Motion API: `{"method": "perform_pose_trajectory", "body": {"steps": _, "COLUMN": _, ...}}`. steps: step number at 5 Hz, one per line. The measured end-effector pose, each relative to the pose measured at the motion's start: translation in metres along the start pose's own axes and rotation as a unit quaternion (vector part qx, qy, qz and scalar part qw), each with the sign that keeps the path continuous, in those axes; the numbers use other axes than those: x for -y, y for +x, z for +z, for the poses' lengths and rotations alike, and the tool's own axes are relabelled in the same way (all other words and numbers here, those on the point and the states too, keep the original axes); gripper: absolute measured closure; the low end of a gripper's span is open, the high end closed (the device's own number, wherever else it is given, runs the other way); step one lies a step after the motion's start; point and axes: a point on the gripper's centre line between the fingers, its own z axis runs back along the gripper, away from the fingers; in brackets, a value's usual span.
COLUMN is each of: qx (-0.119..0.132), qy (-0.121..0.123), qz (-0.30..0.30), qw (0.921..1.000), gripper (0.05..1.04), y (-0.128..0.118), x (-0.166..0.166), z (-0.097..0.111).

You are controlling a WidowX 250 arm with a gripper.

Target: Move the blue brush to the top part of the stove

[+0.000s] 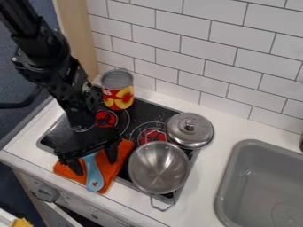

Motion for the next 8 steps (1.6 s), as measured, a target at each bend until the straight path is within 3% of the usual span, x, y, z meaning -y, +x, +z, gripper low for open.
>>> {"method": "perform_pose_trajectory", "body": {"steps": 1, "qx": 0.008, "qy": -0.020, "qz": 0.007, "qw": 0.9997, "gripper": 0.436, "y": 0.002, "x": -0.003, "z": -0.002}}
{"method": "perform_pose_trajectory", "body": {"steps": 2, "qx": 0.007, "qy": -0.018, "qz": 0.005, "qw": 0.9998, "gripper": 0.727, "y": 0.002, "x": -0.001, "z": -0.001}}
{"method": "perform_pose_trajectory", "body": {"steps": 3, "qx": -0.006, "qy": -0.016, "qz": 0.003, "qw": 0.9998, "gripper": 0.766, "y": -0.002, "x": -0.002, "z": -0.001}}
{"method": "perform_pose_trajectory", "body": {"steps": 4, "qx": -0.022, "qy": -0.041, "qz": -0.016, "qw": 0.9988, "gripper": 0.766, "y": -0.004, "x": 0.001, "z": 0.005}}
{"method": "perform_pose_trajectory", "body": {"steps": 6, "qx": -0.021, "qy": -0.089, "qz": -0.007, "qw": 0.9958, "gripper": 0.766, "y": 0.008, "x": 0.011, "z": 0.039}}
{"method": "perform_pose_trajectory", "body": {"steps": 8, "qx": 0.001, "qy": -0.107, "qz": 0.037, "qw": 0.9935, "gripper": 0.766, "y": 0.036, "x": 0.046, "z": 0.059}}
